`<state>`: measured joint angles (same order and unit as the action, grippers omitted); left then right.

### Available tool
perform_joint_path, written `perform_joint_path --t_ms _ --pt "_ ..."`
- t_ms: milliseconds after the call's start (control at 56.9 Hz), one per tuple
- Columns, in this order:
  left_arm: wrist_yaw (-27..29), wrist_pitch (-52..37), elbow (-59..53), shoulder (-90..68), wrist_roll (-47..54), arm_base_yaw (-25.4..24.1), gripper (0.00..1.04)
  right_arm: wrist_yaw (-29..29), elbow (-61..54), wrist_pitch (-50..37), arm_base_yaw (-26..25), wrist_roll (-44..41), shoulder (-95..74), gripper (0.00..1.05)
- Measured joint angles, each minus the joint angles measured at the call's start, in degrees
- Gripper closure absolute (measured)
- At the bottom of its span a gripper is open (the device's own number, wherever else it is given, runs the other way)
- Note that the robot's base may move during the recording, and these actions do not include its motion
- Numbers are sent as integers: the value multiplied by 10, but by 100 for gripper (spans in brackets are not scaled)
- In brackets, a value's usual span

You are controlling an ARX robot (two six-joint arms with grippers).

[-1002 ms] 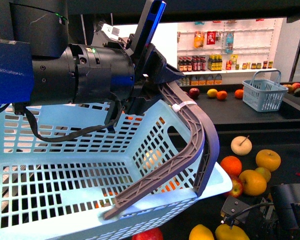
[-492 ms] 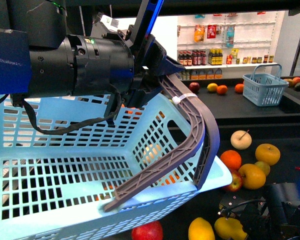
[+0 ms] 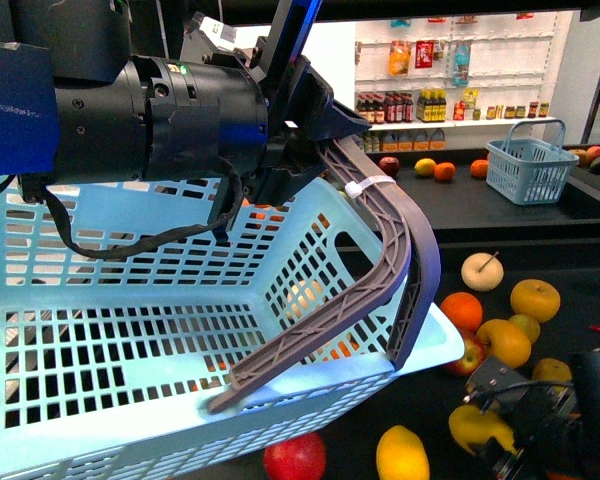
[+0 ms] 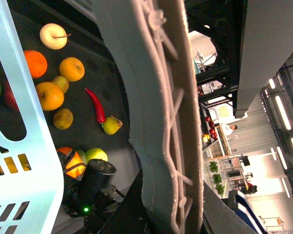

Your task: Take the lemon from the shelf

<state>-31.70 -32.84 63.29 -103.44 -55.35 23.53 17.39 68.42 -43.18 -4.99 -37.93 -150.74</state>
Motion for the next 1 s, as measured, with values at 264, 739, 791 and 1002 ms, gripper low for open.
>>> perform_joint_path --t_ms 264,739,791,1002 --pt "0 0 0 0 0 0 95 10 -163 -49 -83 21 199 52" --pt "0 0 0 0 0 0 95 73 -320 60 16 158 553 53" --pt "0 0 0 0 0 0 95 68 -320 62 43 179 562 53" --pt "0 0 0 0 0 0 95 28 -320 56 129 236 556 53"
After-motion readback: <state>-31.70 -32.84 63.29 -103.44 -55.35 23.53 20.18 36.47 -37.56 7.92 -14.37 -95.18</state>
